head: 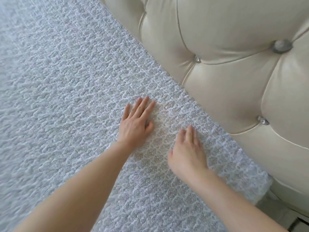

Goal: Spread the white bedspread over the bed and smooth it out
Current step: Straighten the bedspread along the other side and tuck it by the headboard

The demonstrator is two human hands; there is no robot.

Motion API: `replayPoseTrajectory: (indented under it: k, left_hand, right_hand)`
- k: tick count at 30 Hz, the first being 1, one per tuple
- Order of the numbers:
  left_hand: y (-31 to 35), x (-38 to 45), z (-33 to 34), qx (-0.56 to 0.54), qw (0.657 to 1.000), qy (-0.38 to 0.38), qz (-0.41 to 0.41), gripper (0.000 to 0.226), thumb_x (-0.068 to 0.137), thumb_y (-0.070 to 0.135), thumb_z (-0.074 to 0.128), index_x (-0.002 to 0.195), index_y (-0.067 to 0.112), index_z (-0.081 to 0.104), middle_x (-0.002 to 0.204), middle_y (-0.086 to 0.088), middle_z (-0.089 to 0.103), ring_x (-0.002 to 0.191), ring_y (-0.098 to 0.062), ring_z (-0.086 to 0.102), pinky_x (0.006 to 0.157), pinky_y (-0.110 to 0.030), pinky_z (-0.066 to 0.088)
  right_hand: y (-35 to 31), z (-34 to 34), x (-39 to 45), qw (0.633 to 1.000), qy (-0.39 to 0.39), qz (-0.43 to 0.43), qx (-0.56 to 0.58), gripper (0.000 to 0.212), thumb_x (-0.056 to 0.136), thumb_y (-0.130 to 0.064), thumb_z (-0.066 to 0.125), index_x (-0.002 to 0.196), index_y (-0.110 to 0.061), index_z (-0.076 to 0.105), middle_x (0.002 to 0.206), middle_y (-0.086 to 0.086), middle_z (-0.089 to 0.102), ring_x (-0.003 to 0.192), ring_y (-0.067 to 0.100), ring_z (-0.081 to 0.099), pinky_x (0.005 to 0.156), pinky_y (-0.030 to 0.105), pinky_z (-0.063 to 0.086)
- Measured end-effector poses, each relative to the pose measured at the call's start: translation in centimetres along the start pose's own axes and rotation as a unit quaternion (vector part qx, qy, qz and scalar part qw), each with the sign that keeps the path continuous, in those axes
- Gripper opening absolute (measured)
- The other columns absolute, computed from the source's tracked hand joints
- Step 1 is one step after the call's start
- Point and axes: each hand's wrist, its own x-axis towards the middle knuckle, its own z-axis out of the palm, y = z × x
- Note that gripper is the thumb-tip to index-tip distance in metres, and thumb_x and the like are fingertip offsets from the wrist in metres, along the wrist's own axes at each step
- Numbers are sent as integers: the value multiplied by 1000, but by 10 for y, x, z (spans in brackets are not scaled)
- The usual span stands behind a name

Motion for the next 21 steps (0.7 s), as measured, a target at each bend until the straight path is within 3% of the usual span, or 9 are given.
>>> replayPoseTrajectory:
  k: [3, 7, 15, 18, 21]
  left_hand:
    - [-29, 5, -10, -23, 992, 20, -123, 60, 103, 49, 21, 158, 38, -1, 166, 12, -8, 152, -10, -14, 124, -45, -7]
    - [-70, -17, -16, -23, 967, 17, -251, 63, 101, 55, 12, 157, 37, -11, 164, 12, -19, 150, -11, -21, 124, -47, -7]
    - [-70, -134, 5, -49, 929, 53, -362, 67, 97, 51, 14, 159, 32, -2, 165, 11, -12, 152, -11, -17, 123, -40, -12]
    - [-61, -174, 18, -51, 912, 75, -400, 67, 97, 46, 22, 159, 27, 6, 167, 8, -4, 153, -12, -11, 123, -38, -10]
    - [-48, -211, 32, -50, 894, 90, -436, 67, 97, 44, 28, 159, 24, 13, 167, 5, 7, 155, -18, 1, 123, -43, -3]
  right_hand:
    - [-27, -7, 34, 983, 95, -154, 36, 66, 104, -28, 28, 155, -8, -10, 162, 9, -19, 149, 21, -18, 122, 36, -7]
    - [-64, -22, 93, 958, 145, -248, 12, 63, 104, -29, 26, 156, -8, -2, 164, 9, -9, 151, 21, -11, 123, 39, -1]
    - [-162, -41, 164, 933, 158, -310, -96, 66, 104, -35, 24, 155, -9, -7, 164, 8, -9, 151, 23, -9, 124, 41, 2]
    - [-212, -25, 161, 918, 143, -340, -142, 65, 104, -36, 24, 155, -8, -6, 164, 8, -8, 151, 23, -8, 123, 40, 0]
    - [-257, 18, 136, 922, 151, -318, -164, 62, 104, -34, 19, 156, -6, -1, 164, 15, -8, 151, 29, -9, 122, 49, -3]
